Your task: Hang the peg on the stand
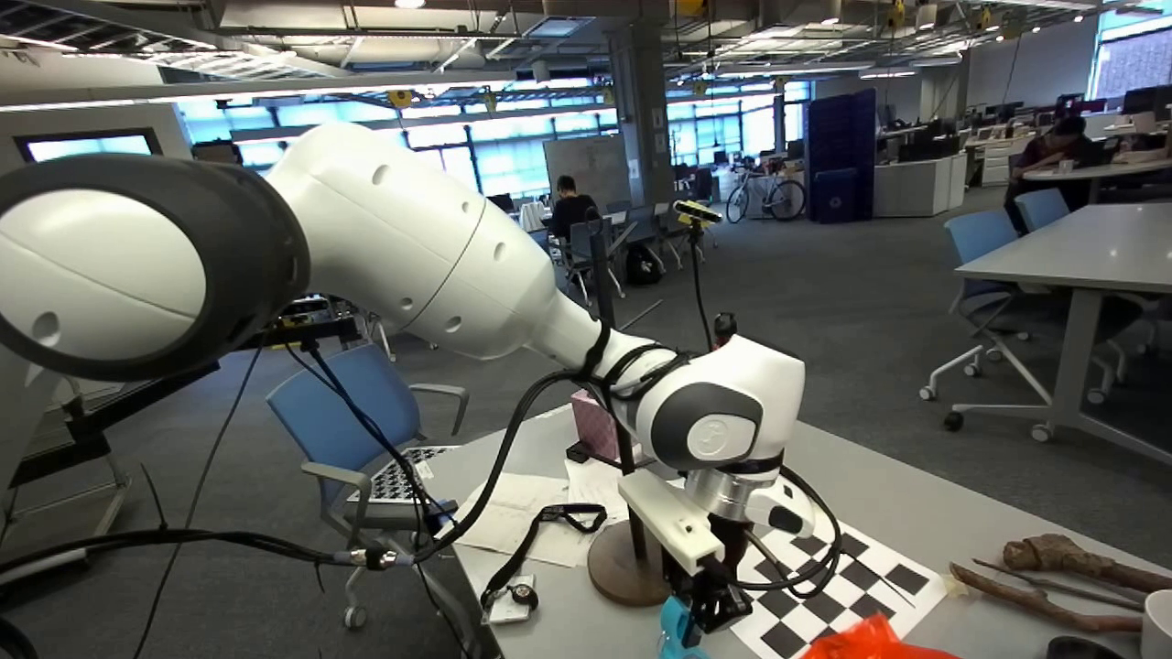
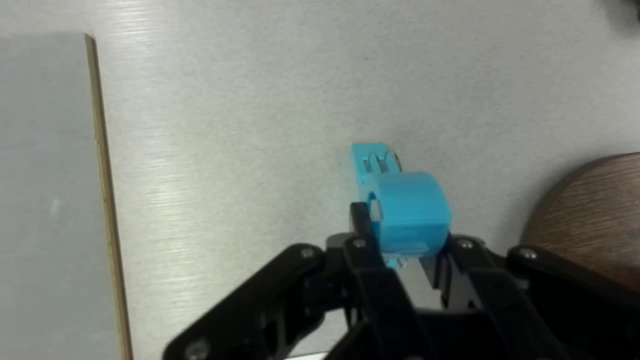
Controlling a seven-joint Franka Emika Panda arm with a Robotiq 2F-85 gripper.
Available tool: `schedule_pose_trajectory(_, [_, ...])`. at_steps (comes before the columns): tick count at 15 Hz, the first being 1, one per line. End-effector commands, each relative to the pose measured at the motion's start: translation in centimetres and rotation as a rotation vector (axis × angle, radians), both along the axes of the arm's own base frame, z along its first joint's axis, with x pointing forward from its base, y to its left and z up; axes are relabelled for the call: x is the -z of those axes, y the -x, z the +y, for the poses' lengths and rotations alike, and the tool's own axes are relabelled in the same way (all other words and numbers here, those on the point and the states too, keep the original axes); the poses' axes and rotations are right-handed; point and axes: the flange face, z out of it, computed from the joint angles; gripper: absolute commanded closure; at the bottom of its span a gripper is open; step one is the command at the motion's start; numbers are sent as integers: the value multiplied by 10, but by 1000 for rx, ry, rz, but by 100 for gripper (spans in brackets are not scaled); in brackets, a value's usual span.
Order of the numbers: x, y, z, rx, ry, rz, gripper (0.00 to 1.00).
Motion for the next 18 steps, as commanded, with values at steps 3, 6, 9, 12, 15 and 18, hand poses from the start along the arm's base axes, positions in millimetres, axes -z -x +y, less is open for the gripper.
schedule_pose_trajectory(3, [-24,-7,-3,47,43,-5,94])
schedule_pose_trajectory(6, [-44,-8,1,51,56,-11,94])
schedule_pose_trajectory(9, [-67,-9,5,41,82,-29,94])
schedule_pose_trajectory(12, [-90,-10,5,27,113,-49,94])
schedule_pose_trajectory(15, [-110,-10,4,9,128,-83,94])
schedule_pose_trajectory(18, [-129,-10,5,3,132,-114,94])
